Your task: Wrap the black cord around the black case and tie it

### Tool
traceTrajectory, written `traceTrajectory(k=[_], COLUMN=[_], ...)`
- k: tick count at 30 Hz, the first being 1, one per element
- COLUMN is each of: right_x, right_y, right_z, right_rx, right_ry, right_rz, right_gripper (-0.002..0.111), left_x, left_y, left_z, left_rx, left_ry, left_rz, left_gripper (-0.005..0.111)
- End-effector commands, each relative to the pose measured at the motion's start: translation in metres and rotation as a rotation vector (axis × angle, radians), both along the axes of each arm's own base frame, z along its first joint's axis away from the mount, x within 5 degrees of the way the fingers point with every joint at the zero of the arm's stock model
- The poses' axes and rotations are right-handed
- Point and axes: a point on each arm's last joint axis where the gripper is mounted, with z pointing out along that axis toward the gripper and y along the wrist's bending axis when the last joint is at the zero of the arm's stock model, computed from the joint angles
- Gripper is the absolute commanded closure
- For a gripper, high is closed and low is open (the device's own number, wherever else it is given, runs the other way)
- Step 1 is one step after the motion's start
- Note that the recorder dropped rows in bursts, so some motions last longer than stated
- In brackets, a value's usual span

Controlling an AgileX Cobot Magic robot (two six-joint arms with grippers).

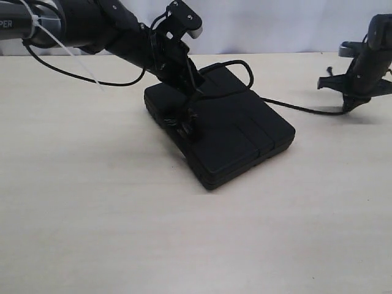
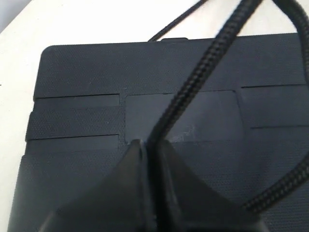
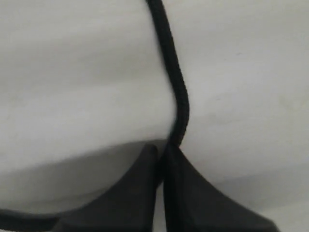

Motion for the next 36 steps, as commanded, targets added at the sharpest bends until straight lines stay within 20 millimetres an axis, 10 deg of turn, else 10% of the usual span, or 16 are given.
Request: traceTrajectory(k=[1,10,18,25,36], right_x=[-0.009,-0.051,-0.036,-0.008,0.019], right_y=[0.051,0.058,0.001,-0.021,-0.031], right_z=[0.019,0.052,0.06,0.037,0.004], right_rx=[0.013,0.058,-0.069,0.022,-0.012], right_ry=[0.068,-0.069,-0.065,-0.024,-0.024], right_rz=[0.264,0.277,0.002,0.05,0.106], right_gripper=[0.104,0.103,0.055,0.074,0.075], left_x=[-0.001,-0.003,-0.004,-0.004,-0.004], left_y=[-0.001,-0.002,-0.003,-0.003,-0.003], left_z=[0.001,0.0,0.0,0.0,0.0], left_rx=[-0.003,-0.004,-0.006,-0.006,-0.006], left_ry=[0.0,0.018,0.029,0.029,0.029], left_rz=[-0.002,-0.021,-0.031,-0.031,-0.031], left_gripper=[0.107,0.107,0.107,0.107,0.107])
